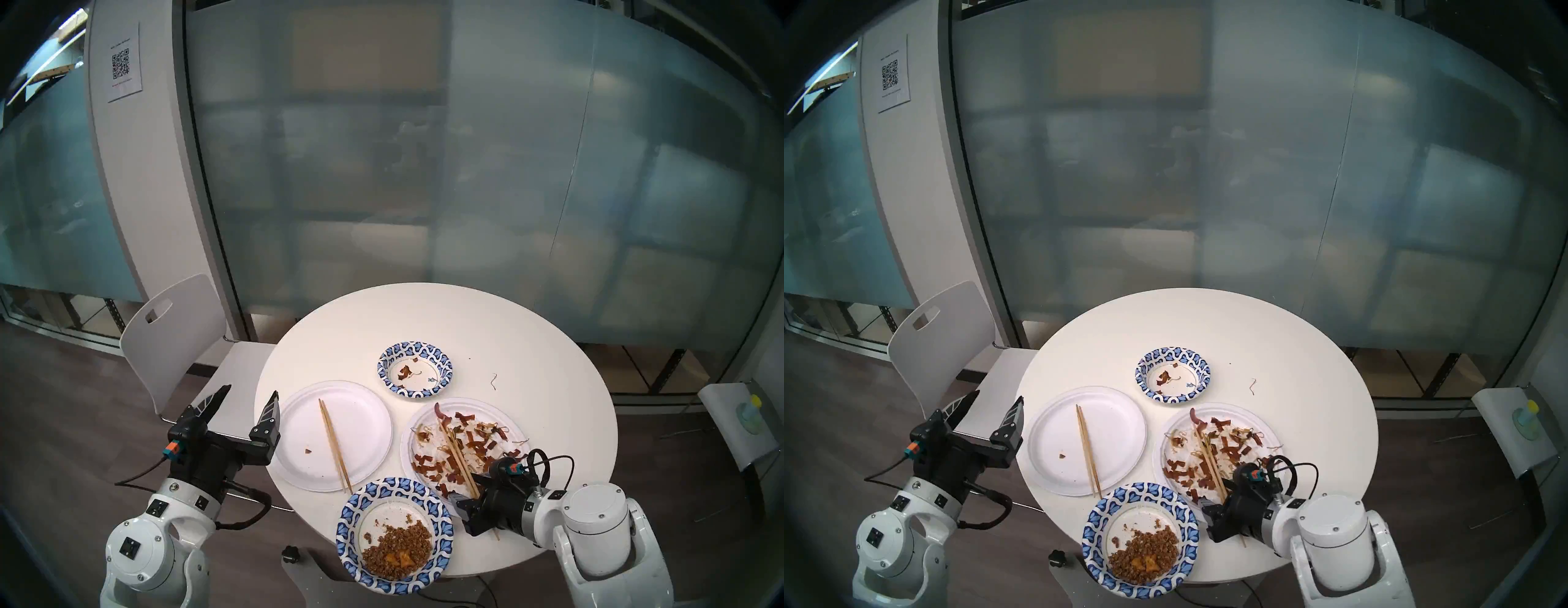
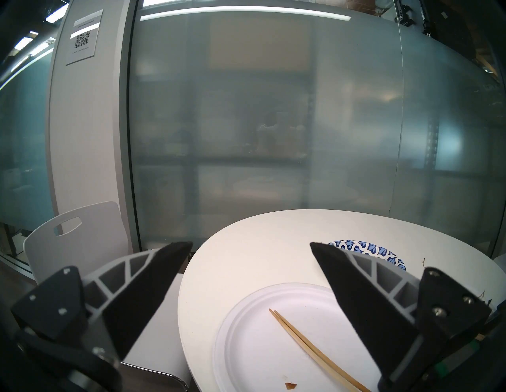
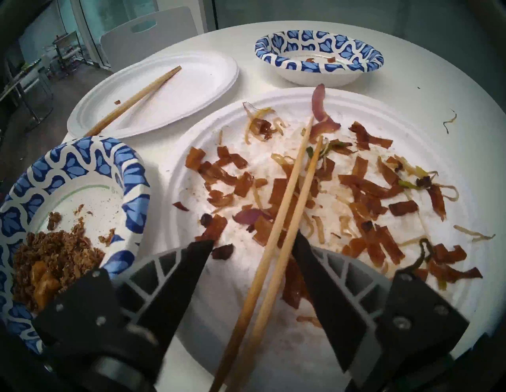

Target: Stack the plates into one stack

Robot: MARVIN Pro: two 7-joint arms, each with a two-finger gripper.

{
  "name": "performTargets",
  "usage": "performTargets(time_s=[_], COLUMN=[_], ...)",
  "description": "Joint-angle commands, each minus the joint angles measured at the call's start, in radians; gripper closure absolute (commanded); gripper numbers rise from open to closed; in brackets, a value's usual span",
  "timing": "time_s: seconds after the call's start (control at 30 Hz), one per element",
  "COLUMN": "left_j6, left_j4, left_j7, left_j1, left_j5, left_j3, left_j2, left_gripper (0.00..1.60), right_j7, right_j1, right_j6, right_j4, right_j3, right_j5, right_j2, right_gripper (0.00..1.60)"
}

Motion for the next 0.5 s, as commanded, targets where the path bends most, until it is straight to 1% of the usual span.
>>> performTargets(time_s=[0.0,0.03,0.07,0.1,0.13,0.2,0.4,0.47], left_j6=[-0.001,-0.001,-0.001,-0.001,-0.001,-0.001,-0.001,-0.001], left_j4=[-0.02,-0.02,-0.02,-0.02,-0.02,-0.02,-0.02,-0.02], left_j7=[0.001,0.001,0.001,0.001,0.001,0.001,0.001,0.001], left_j1=[0.001,0.001,0.001,0.001,0.001,0.001,0.001,0.001], left_j5=[0.0,0.0,0.0,0.0,0.0,0.0,0.0,0.0], left_j3=[-0.001,-0.001,-0.001,-0.001,-0.001,-0.001,-0.001,-0.001], left_j2=[-0.001,-0.001,-0.001,-0.001,-0.001,-0.001,-0.001,-0.001], left_gripper=[0.0,0.0,0.0,0.0,0.0,0.0,0.0,0.0], right_j7=[0.005,0.006,0.007,0.008,0.009,0.01,0.013,0.013], right_j1=[0.01,0.01,0.011,0.011,0.012,0.012,0.009,0.007], right_j6=[0.002,0.002,0.003,0.003,0.005,0.006,0.006,0.002], right_j4=[-0.014,-0.014,-0.014,-0.015,-0.015,-0.016,-0.021,-0.024], right_j3=[-0.003,-0.002,-0.001,0.0,0.0,0.001,0.008,0.012], right_j5=[-0.006,-0.006,-0.006,-0.006,-0.007,-0.007,-0.006,-0.004], right_j2=[0.01,0.011,0.012,0.013,0.015,0.017,0.023,0.023], right_gripper=[0.44,0.58,0.63,0.73,0.73,0.85,0.82,0.91])
